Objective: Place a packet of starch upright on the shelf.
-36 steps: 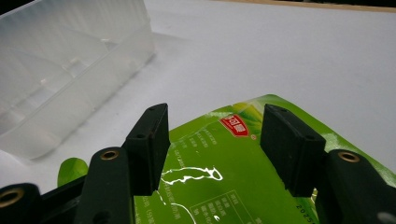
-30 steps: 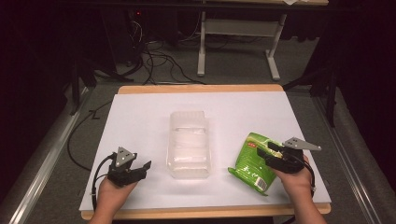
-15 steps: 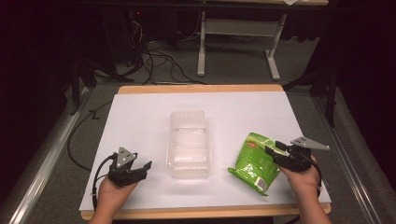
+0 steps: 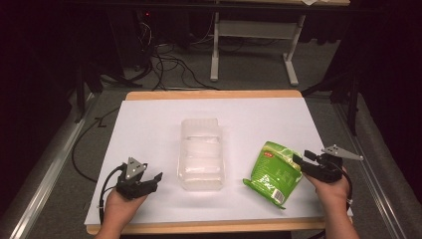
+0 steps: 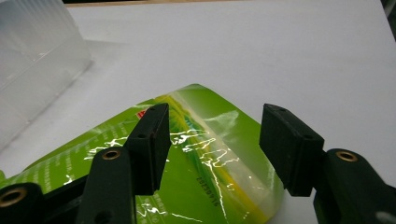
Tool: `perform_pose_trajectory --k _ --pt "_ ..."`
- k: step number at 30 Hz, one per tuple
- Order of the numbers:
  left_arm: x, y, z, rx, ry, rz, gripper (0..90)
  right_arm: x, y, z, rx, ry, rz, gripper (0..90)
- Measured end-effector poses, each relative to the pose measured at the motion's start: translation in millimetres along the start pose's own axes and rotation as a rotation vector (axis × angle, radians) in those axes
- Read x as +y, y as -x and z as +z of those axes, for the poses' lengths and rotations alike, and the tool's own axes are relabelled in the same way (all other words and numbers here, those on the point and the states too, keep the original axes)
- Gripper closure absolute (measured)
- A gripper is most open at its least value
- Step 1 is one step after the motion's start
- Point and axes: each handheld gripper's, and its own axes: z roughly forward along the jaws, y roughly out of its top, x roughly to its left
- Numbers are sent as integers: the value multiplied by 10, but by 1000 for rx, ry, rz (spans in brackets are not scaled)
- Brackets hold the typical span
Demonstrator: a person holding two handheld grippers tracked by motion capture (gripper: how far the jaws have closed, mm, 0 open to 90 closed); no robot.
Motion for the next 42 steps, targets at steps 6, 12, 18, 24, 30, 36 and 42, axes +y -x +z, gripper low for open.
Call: perform_pose_trajectory --k 6,12,18,24,30,36,42 --pt "4 5 12 -1 -6 8 363 -10 72 -13 -16 0 15 425" --pt "3 9 10 -2 -10 14 363 -23 116 -5 -25 -17 33 396" --pt "2 21 28 -2 -21 23 363 -72 152 107 -21 -90 59 349" --pt "-4 29 43 0 -26 28 363 -146 239 262 -25 -170 100 358" --pt "-8 30 55 0 -38 29 363 -183 263 332 3 -199 121 422" --pt "-13 44 70 -2 -46 37 362 -199 319 332 52 -191 171 550" --pt "-15 44 76 0 -51 37 362 -194 284 347 72 -220 163 778"
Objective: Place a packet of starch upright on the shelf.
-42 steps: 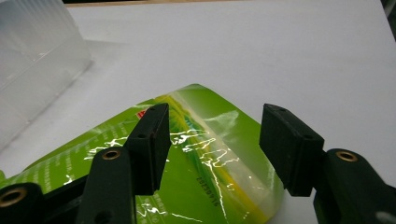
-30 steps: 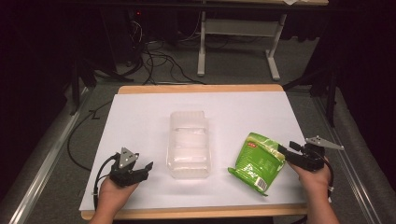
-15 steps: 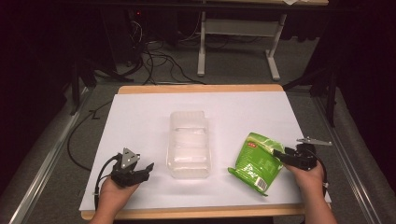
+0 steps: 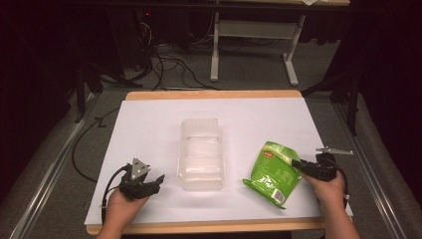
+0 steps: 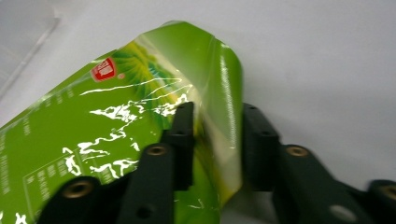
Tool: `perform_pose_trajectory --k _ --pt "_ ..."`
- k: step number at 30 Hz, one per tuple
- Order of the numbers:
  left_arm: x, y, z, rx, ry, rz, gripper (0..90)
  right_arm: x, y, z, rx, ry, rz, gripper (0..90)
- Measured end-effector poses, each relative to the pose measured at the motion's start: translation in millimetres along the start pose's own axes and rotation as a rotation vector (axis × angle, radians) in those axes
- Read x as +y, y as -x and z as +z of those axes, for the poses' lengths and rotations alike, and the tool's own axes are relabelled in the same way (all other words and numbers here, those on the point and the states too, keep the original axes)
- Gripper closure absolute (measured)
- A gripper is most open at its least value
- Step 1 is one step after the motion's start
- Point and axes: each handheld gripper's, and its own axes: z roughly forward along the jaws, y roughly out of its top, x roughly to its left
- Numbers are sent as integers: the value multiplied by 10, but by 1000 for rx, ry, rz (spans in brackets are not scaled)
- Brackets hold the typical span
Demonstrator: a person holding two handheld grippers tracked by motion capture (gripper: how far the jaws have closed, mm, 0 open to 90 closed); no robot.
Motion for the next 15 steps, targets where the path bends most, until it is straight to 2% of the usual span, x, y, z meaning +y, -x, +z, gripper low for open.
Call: perform_pose_trajectory --k 3,6,15 --pt "-1 4 2 2 -2 3 362 26 -44 -11 7 -6 -29 846" --pt "-1 6 0 1 -2 5 363 54 -120 -40 13 11 -61 862" --pt "1 5 -4 -4 4 6 362 114 -296 -208 52 118 -126 875"
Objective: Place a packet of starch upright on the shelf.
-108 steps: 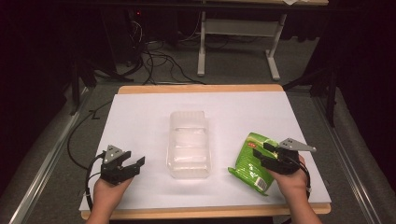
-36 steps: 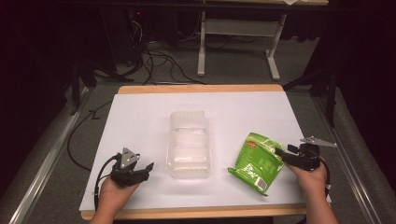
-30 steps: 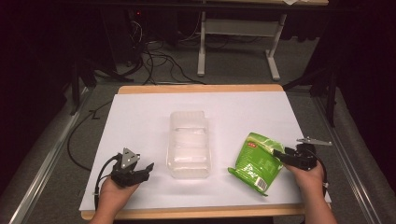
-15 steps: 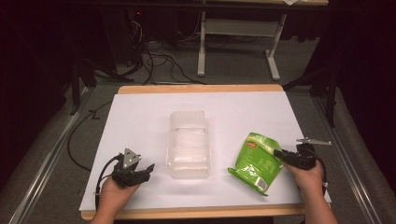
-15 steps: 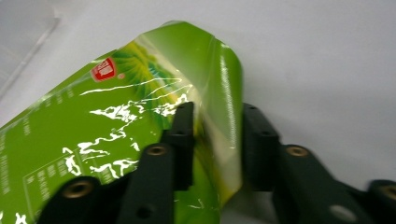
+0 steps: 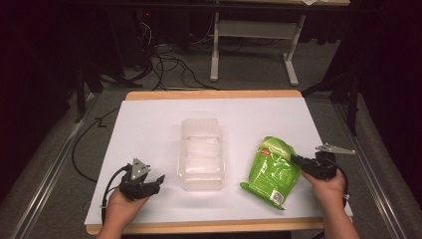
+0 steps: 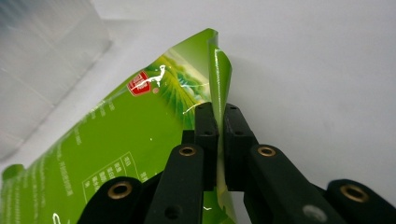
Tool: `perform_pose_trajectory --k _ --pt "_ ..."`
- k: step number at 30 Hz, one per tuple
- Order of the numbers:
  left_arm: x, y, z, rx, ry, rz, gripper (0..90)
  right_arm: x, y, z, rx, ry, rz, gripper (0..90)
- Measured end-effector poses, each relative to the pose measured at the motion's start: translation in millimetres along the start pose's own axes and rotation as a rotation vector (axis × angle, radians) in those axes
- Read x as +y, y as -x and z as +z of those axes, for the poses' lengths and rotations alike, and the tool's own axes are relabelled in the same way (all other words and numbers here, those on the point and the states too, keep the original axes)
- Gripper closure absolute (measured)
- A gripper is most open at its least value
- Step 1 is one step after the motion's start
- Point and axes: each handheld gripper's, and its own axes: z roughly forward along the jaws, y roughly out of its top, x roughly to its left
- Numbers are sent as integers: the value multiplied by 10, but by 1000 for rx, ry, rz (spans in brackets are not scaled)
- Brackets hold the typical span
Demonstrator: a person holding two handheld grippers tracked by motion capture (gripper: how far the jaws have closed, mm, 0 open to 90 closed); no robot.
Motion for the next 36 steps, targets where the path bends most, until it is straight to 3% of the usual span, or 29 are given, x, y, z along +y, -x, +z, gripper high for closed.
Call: perform_pose_trajectory --k 7,18,24,36 --pt "3 5 -7 -3 10 1 362 104 -179 -168 38 110 -45 883" --pt "11 0 -38 -7 31 3 360 248 -485 -317 91 232 -113 889" --pt "11 3 -42 -8 36 7 359 323 -671 -376 95 292 -154 894" --pt "14 7 -41 -5 36 12 359 433 -807 -511 83 379 -188 897"
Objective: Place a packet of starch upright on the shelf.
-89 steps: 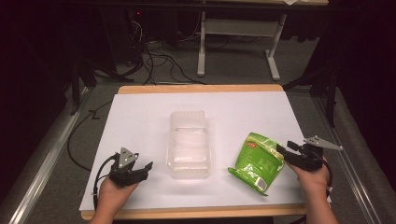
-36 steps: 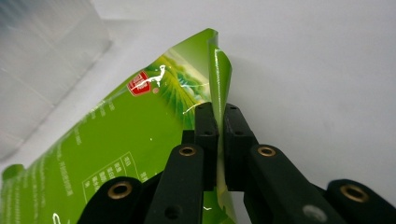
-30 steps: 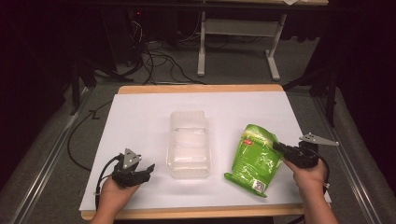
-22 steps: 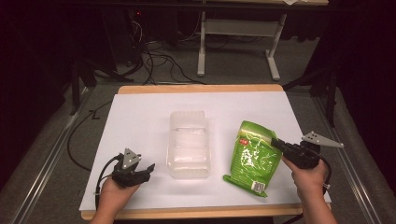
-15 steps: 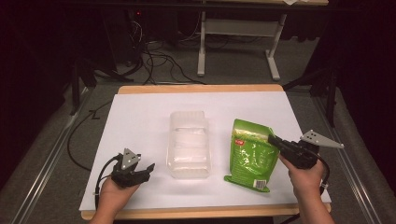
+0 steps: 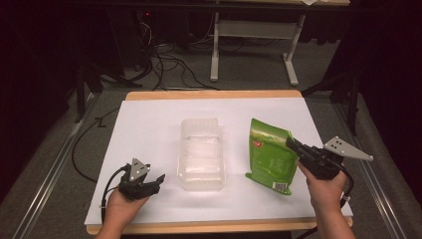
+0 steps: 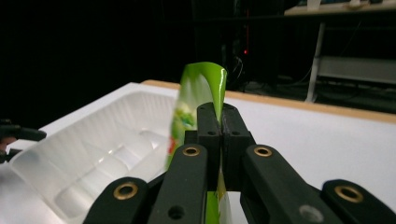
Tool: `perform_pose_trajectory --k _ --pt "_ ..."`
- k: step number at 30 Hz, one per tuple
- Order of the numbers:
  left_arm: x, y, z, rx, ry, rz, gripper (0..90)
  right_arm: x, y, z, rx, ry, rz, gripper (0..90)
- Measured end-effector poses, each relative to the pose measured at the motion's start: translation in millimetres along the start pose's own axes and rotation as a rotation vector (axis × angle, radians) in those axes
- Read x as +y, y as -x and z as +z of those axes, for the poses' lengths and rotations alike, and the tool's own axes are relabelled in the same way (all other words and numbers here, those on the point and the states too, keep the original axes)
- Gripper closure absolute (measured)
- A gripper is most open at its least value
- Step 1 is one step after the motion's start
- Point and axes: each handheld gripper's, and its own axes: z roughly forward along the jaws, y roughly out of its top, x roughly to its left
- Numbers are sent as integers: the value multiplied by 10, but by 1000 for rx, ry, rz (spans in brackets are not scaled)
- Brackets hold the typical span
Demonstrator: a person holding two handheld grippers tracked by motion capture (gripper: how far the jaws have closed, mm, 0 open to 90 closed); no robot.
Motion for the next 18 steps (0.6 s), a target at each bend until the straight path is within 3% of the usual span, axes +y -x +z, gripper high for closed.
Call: perform_pose_trajectory --k 6,18 --pt "-3 7 -9 5 1 2 359 70 -39 11 -14 72 -25 896" --pt "-9 7 -8 13 -3 -1 356 81 -39 105 -19 104 -1 895"
